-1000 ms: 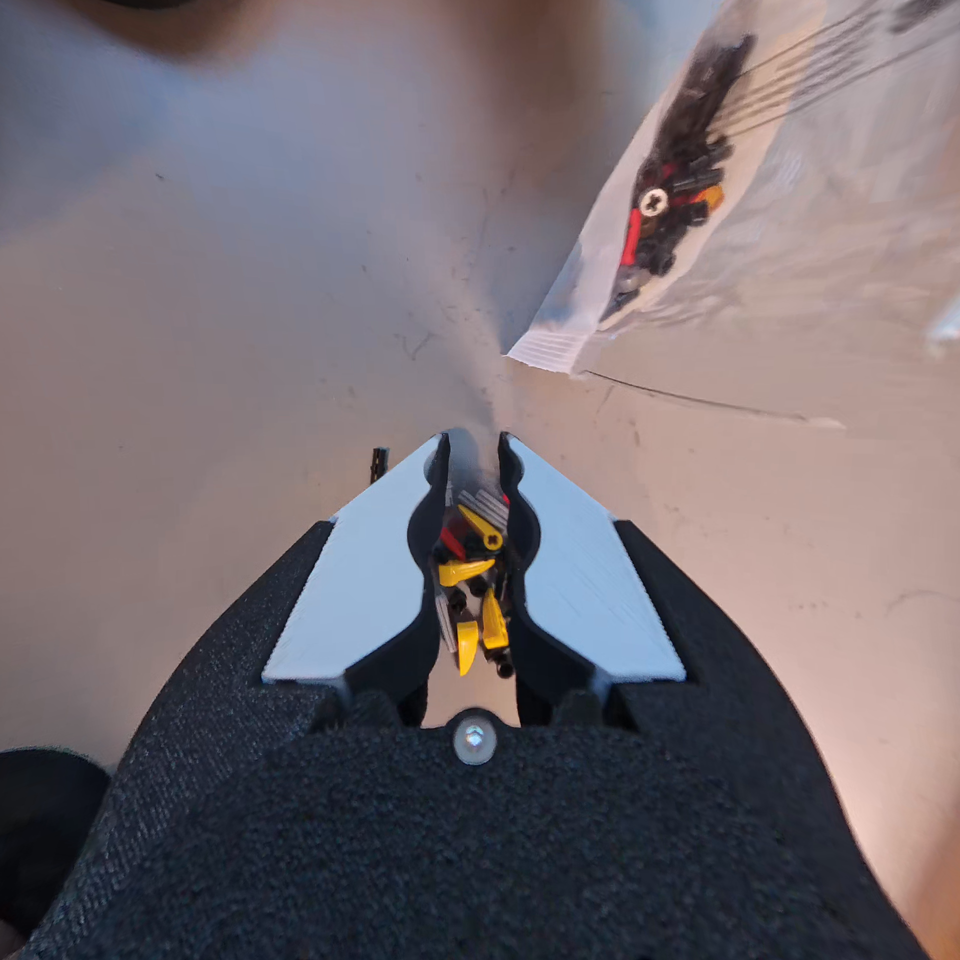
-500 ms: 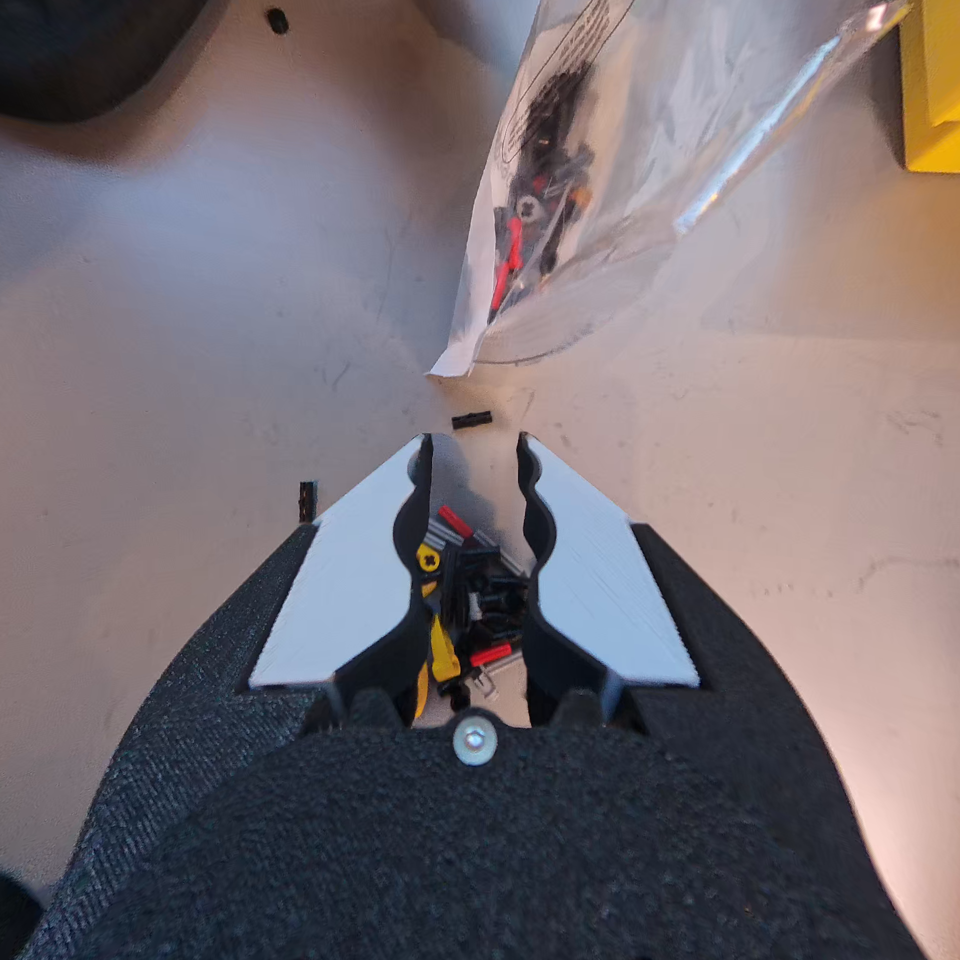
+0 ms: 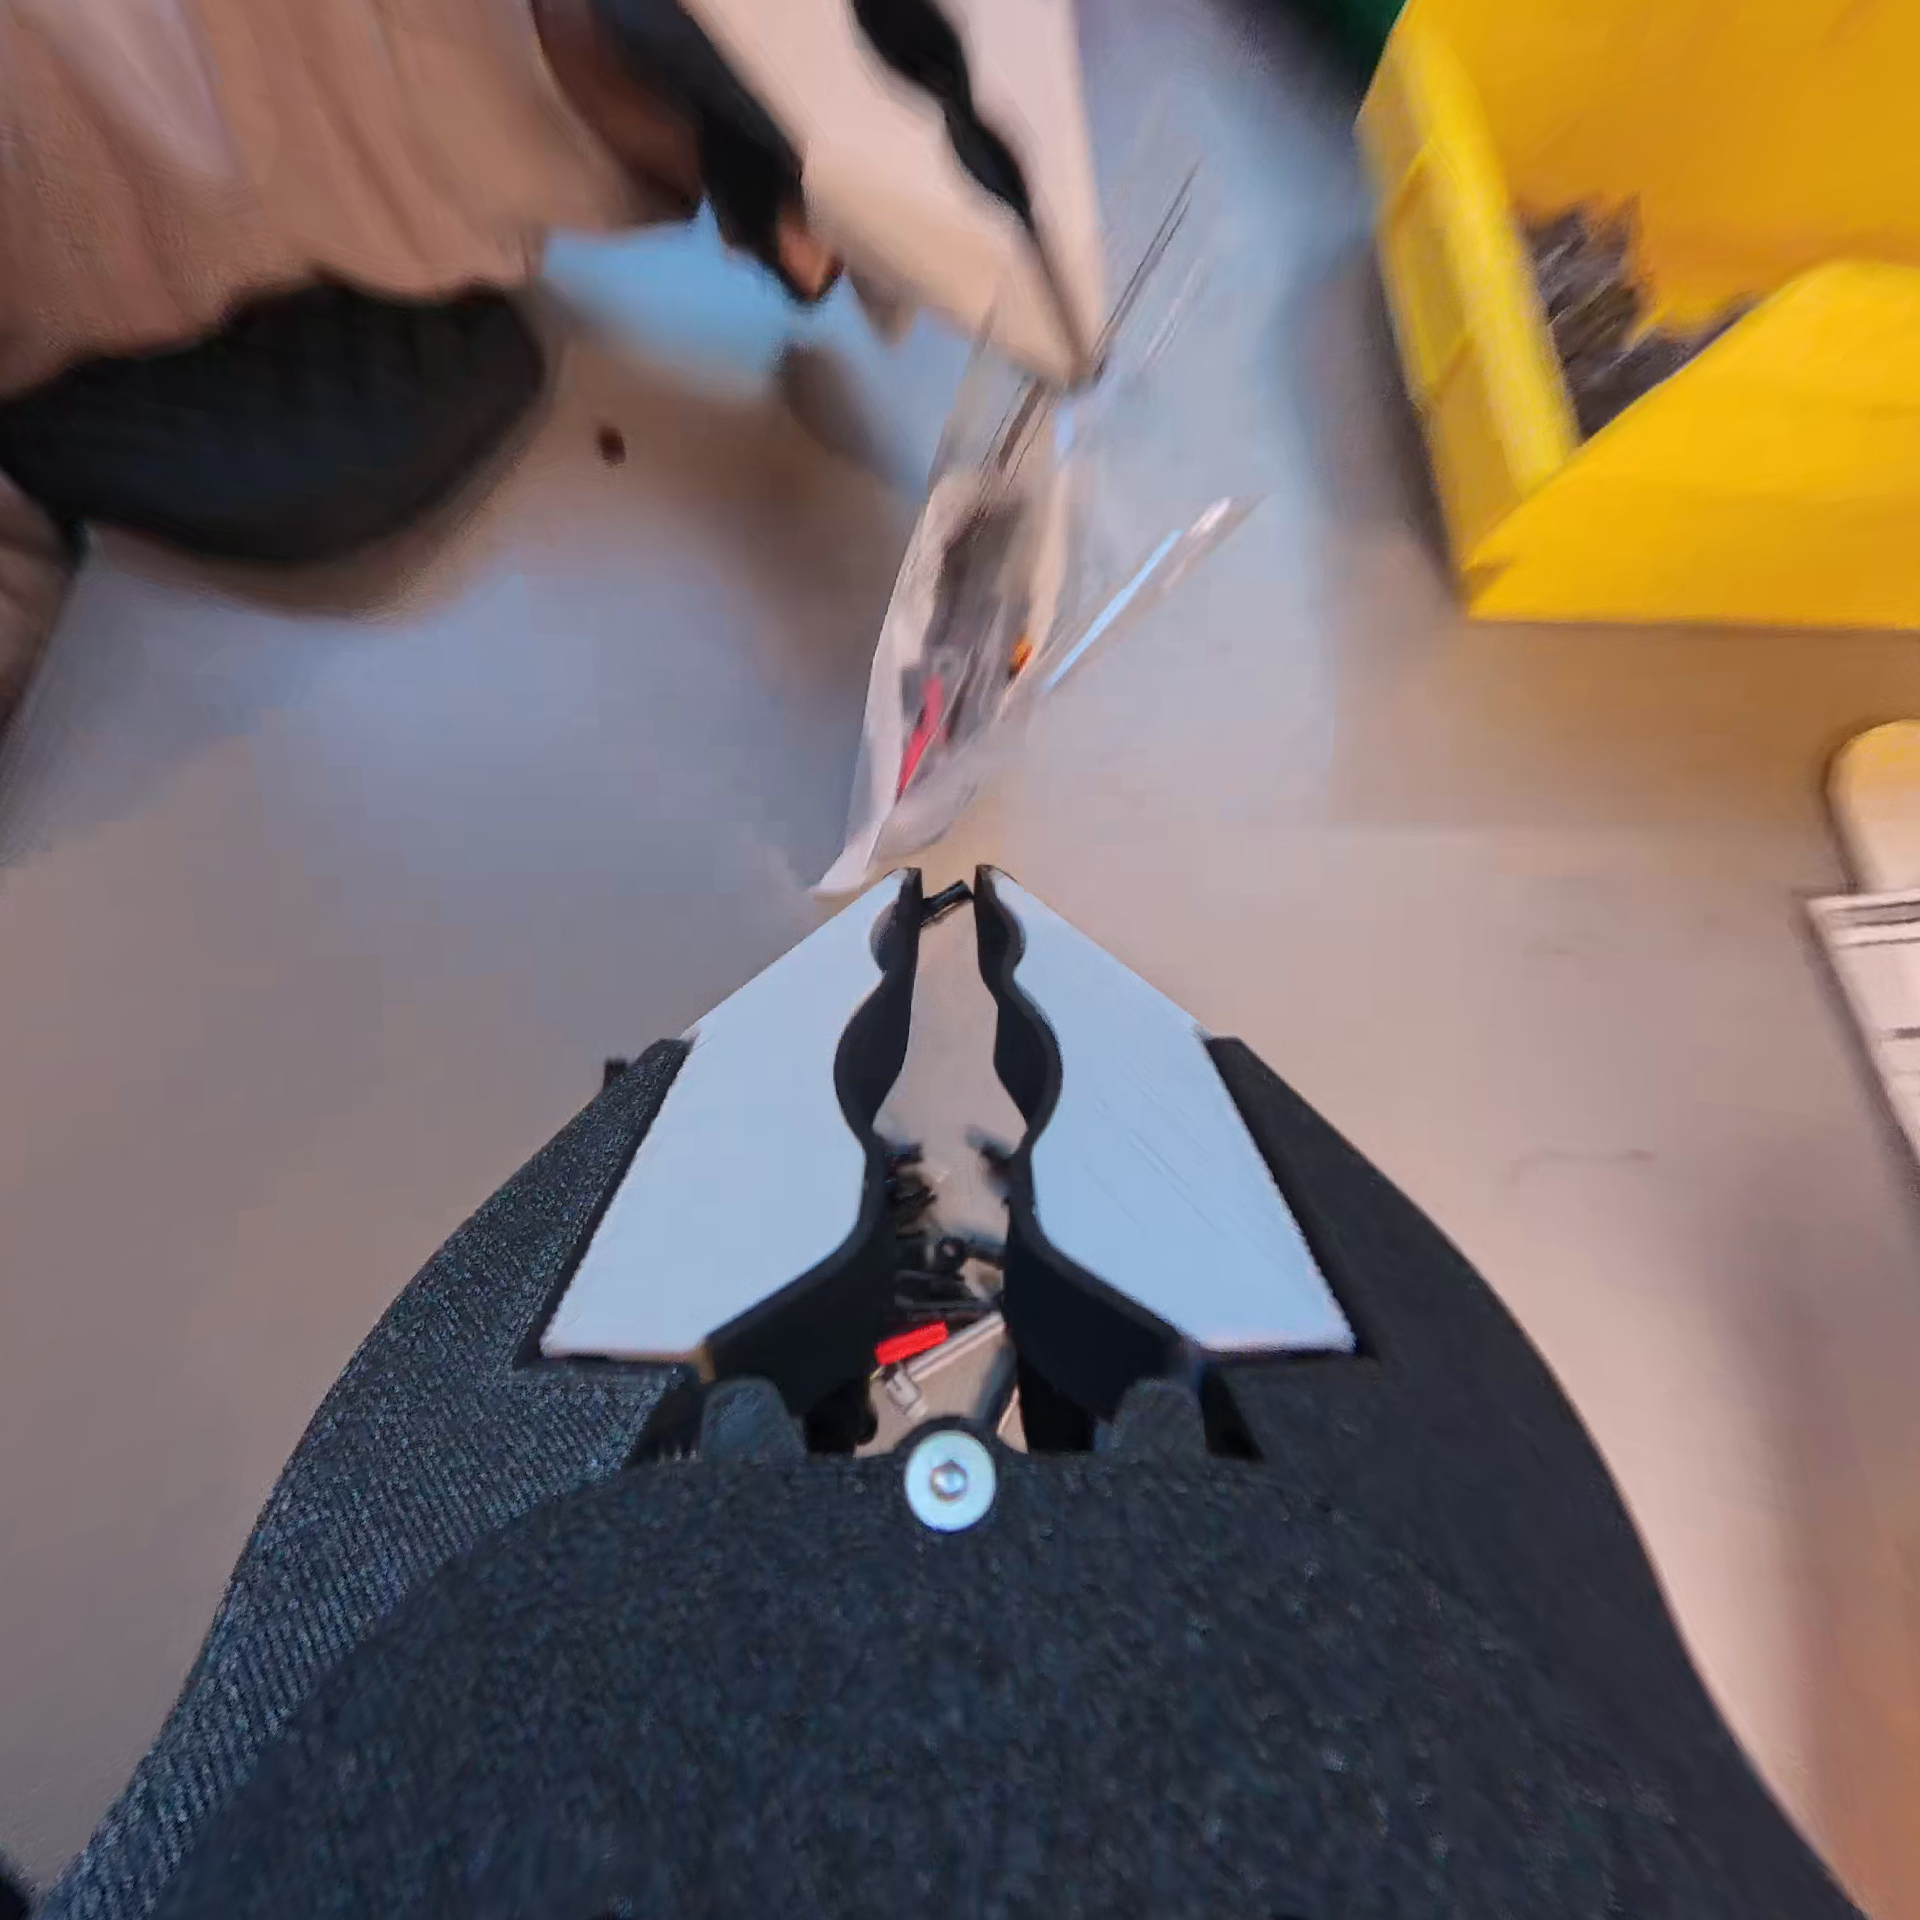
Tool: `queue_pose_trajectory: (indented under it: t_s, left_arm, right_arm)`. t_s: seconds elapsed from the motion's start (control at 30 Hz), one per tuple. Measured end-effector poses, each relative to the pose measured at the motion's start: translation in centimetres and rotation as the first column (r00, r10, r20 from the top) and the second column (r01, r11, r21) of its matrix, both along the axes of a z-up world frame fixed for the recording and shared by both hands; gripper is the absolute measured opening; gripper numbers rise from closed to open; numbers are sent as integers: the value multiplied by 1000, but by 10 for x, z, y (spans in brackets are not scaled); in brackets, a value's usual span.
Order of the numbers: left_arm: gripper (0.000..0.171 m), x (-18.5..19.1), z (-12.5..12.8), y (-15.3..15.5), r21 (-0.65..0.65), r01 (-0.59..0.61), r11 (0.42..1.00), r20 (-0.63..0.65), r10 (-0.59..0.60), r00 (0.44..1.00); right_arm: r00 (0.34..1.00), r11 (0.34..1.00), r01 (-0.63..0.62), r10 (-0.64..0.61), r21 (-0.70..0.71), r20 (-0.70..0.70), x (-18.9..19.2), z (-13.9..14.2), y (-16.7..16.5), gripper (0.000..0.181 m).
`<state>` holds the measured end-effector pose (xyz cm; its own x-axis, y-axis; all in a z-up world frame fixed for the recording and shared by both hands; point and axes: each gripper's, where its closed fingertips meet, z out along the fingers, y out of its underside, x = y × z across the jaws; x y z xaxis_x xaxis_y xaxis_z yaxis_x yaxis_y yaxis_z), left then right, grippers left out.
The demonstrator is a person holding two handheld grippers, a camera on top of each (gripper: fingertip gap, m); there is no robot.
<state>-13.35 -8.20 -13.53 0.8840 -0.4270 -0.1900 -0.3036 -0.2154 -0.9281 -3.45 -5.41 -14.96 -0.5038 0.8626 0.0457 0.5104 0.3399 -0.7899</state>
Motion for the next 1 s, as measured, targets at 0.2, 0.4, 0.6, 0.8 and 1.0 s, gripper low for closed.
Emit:
queue_pose_trajectory:
  t_s: [0.2, 0.4, 0.6, 0.8, 1.0]
  left_arm:
    - [0, 6, 6, -1, 26, 25, 999, 9, -25, 1000]
    - [0, 9, 9, -2, 39, 39, 998, 27, -40, 999]
    - [0, 6, 9, -2, 40, 33, 999, 34, -34, 999]
    - [0, 6, 6, -2, 30, 31, 999, 32, -32, 999]
    - [20, 1, 7, -9, -13, 27, 1000, 26, -27, 999]
  right_arm:
    - [894, 952, 64, -188, -300, -407, -19, 111, 4, 10]
    - [886, 951, 212, -284, -223, -367, -46, 77, 9, 38]
    - [987, 975, 82, -109, -207, -122, -4, 51, 13, 51]
    - [1000, 987, 20, -19, -158, 7, 1, 7, -1, 10]
    - [999, 991, -14, 9, -131, -35, 6, 16, 0, 0]
